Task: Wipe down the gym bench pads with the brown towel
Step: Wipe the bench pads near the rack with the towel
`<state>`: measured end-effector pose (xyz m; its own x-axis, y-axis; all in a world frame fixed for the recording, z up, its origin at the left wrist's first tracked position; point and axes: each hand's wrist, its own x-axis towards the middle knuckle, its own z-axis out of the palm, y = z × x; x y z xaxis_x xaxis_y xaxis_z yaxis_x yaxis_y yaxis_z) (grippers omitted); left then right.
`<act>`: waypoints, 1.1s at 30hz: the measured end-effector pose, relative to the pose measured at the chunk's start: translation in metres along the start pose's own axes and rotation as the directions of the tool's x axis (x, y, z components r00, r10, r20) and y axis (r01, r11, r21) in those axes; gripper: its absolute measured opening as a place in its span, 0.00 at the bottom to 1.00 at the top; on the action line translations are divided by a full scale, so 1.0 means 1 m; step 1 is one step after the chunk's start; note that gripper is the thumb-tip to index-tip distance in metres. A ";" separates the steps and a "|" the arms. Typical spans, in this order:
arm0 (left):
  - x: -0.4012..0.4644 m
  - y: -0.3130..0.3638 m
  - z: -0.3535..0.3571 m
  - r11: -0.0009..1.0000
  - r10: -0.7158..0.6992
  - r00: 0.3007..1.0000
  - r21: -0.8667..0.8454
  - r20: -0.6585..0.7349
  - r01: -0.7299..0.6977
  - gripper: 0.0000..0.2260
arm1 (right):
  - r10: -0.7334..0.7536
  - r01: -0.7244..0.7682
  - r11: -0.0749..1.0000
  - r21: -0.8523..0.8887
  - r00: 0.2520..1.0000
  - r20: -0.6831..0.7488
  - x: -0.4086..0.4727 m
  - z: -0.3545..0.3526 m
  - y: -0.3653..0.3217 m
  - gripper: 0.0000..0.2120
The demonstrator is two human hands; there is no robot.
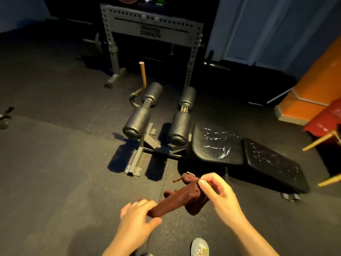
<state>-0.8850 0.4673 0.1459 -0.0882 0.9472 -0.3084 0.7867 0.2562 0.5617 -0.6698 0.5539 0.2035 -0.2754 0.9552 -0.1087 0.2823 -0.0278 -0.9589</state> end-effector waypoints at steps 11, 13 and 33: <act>0.084 0.132 0.039 0.954 0.255 0.950 -0.207 0.179 -0.217 0.05 | 0.118 -0.210 0.973 -0.097 0.813 -0.570 -0.035 -0.139 0.049 0.07; 0.097 0.157 0.055 0.942 0.317 0.917 -0.189 0.242 -0.276 0.02 | 0.160 -0.246 0.968 -0.056 0.771 -0.617 -0.039 -0.165 0.059 0.08; 0.197 0.406 0.189 0.840 0.412 0.815 0.176 0.407 -0.513 0.02 | 0.262 -0.418 0.901 -0.118 0.739 -0.621 -0.039 -0.433 0.144 0.10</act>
<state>-0.4680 0.7216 0.1680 0.5009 0.7990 -0.3329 0.8141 -0.3042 0.4947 -0.2202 0.6408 0.1832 0.4407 0.8816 -0.1692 0.4777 -0.3899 -0.7873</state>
